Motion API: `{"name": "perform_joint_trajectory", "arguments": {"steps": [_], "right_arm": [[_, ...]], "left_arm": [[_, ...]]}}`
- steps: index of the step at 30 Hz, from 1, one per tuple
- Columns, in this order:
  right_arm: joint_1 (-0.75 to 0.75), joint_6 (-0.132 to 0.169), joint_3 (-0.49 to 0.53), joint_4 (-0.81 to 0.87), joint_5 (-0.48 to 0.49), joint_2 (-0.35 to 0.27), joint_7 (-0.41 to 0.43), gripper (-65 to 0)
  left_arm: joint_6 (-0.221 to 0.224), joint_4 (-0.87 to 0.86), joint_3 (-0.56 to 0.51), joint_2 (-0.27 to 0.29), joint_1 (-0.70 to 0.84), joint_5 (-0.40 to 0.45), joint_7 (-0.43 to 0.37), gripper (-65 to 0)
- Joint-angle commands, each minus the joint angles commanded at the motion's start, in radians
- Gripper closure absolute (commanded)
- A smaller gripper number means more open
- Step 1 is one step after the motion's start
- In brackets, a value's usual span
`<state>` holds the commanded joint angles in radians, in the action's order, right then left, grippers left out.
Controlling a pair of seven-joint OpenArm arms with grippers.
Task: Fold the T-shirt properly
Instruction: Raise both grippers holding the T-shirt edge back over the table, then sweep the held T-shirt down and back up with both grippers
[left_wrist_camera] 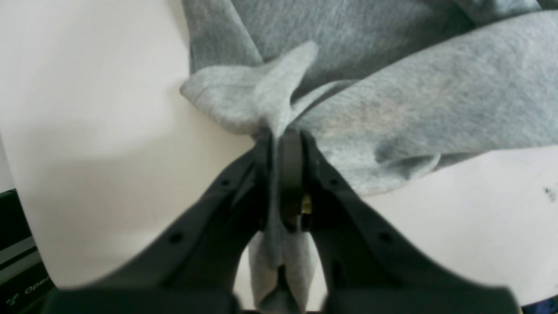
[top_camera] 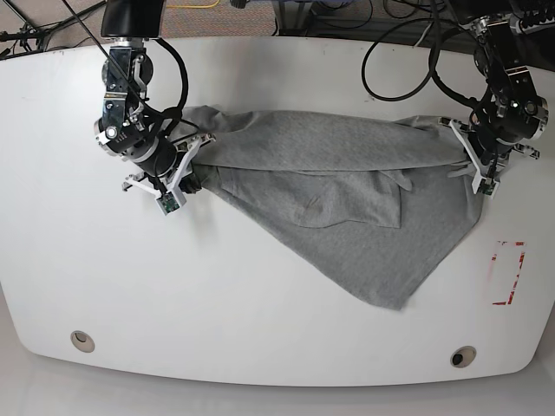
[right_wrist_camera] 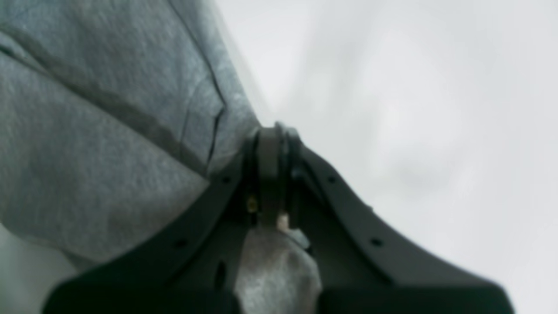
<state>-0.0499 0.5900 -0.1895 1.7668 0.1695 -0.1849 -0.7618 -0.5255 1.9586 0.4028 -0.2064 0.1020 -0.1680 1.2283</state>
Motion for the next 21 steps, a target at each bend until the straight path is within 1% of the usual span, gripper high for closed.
{"name": "perform_joint_trajectory", "arguments": {"steps": [4, 9, 13, 16, 21], "right_arm": [[0.012, 0.005, -0.061, 0.038, 0.008, 0.0, -0.046, 0.0], [0.078, 0.008, -0.086, 0.06, 0.008, -0.009, -0.074, 0.0], [0.123, 0.009, -0.083, 0.057, 0.009, -0.034, -0.075, 0.0], [0.163, 0.009, -0.066, 0.037, 0.003, -0.046, -0.075, 0.0], [0.249, 0.009, -0.049, -0.018, 0.002, -0.058, -0.075, 0.0]], "left_arm": [[0.0, 0.0, 0.0, 0.0, -0.035, -0.002, 0.002, -1.0], [0.0, 0.0, -0.002, 0.005, -0.089, -0.002, 0.005, -1.0], [0.005, 0.0, -0.043, 0.005, -0.132, 0.0, 0.015, -1.0], [0.005, 0.002, -0.071, 0.005, -0.183, 0.0, 0.048, -1.0], [0.006, 0.002, -0.077, 0.011, -0.281, 0.0, 0.086, -1.0]]}}
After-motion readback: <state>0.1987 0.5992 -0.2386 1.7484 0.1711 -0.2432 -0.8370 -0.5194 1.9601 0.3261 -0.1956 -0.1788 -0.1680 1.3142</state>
